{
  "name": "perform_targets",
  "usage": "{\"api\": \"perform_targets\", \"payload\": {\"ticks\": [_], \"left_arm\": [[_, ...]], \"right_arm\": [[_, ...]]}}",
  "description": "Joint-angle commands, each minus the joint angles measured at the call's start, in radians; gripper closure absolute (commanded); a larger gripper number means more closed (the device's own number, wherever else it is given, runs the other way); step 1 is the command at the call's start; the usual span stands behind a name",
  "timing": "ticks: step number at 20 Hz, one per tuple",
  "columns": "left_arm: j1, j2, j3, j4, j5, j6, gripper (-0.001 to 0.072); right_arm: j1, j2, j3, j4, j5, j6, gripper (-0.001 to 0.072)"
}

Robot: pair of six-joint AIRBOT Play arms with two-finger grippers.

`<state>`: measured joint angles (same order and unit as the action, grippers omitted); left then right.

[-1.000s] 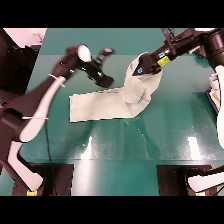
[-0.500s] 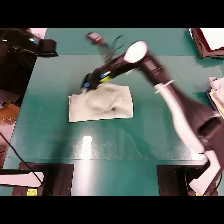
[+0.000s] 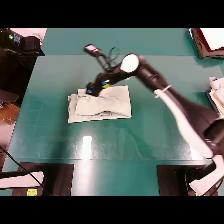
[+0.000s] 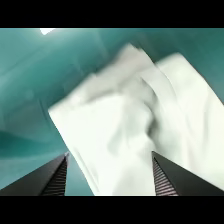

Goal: Fold the shirts.

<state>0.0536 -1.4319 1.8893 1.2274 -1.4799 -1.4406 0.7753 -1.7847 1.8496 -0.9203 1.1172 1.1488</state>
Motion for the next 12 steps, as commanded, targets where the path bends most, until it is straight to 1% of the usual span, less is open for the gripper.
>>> {"api": "perform_targets", "payload": {"ticks": [1,2,3,4,5,6,8,9,12], "left_arm": [[0.003,0.002,-0.098,-0.135,-0.02,0.025,0.0683],[0.003,0.002,-0.174,-0.211,-0.007,0.064,0.0683],[0.0,0.002,-0.256,-0.271,0.015,0.097,0.0621],[-0.01,0.002,-0.349,-0.298,0.047,0.12,0.0393],[-0.022,0.002,-0.436,-0.297,0.088,0.127,0.025],[-0.041,0.002,-0.527,-0.292,0.148,0.149,0.0243],[-0.08,0.001,-0.675,-0.292,0.276,0.238,0.0243],[-0.097,-0.004,-0.726,-0.293,0.336,0.266,0.0243],[-0.119,-0.034,-0.761,-0.293,0.415,0.272,0.0243]], "right_arm": [[-0.163,0.131,-0.163,-0.048,0.175,0.024,0.0151],[-0.211,0.171,-0.216,-0.048,0.178,0.037,0.0151],[-0.252,0.206,-0.263,-0.048,0.176,0.046,0.0151],[-0.295,0.244,-0.311,-0.047,0.175,0.056,0.0151],[-0.328,0.277,-0.352,-0.048,0.173,0.06,0.0151],[-0.359,0.314,-0.397,-0.048,0.167,0.066,0.0151],[-0.408,0.379,-0.479,-0.047,0.144,0.081,0.0151],[-0.423,0.408,-0.517,-0.047,0.134,0.084,0.0151],[-0.442,0.49,-0.63,-0.048,0.103,0.09,0.0151]]}}
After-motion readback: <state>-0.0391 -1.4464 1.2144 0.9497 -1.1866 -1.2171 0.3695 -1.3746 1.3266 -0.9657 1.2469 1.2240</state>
